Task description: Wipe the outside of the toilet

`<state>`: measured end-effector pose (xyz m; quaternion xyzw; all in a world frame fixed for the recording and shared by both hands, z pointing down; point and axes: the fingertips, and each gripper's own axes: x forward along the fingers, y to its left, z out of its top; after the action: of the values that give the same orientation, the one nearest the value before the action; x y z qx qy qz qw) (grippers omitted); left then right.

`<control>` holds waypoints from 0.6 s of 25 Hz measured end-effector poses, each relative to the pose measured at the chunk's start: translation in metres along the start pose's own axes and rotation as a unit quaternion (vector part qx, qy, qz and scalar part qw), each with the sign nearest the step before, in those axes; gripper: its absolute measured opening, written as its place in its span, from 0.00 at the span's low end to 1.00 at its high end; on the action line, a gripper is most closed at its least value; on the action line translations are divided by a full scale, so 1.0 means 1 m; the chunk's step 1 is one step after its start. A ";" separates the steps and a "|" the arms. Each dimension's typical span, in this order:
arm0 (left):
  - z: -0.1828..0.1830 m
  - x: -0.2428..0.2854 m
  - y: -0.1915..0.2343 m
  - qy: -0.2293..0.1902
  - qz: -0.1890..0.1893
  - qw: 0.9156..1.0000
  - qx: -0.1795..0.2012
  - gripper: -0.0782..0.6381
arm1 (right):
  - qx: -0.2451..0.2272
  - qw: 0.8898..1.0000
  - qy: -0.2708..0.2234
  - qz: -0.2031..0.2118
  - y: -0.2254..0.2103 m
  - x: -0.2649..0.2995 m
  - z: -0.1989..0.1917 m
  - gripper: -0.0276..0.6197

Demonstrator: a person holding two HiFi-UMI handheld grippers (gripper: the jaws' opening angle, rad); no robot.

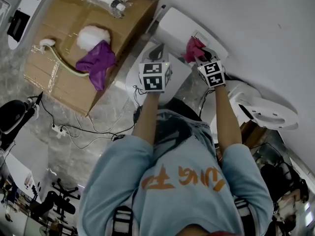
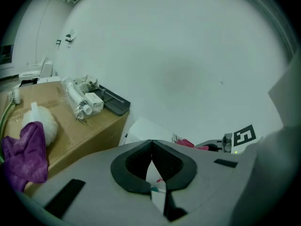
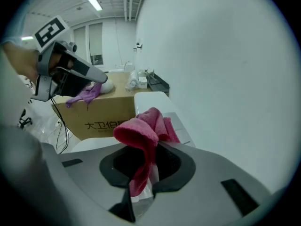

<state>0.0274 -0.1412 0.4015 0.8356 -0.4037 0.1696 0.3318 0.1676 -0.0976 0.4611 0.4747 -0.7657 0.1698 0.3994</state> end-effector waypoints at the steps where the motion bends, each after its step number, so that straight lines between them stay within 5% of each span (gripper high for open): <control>1: -0.001 0.001 -0.003 0.002 -0.004 1.000 0.002 0.15 | 0.010 1.000 -0.001 -0.003 -0.002 -0.004 -0.005 0.18; 8: -0.008 0.008 -0.021 0.021 -0.026 0.999 0.014 0.15 | 0.105 0.994 -0.011 -0.014 -0.017 -0.025 -0.032 0.18; 15: -0.015 0.011 -0.032 0.033 -0.038 0.998 0.026 0.15 | 0.234 0.971 -0.037 -0.040 -0.036 -0.050 -0.067 0.19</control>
<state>0.0591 -0.1231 0.4049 0.8524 -0.3559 0.1949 0.3297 0.2399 -0.0430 0.4598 0.5912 -0.6991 0.3107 0.2553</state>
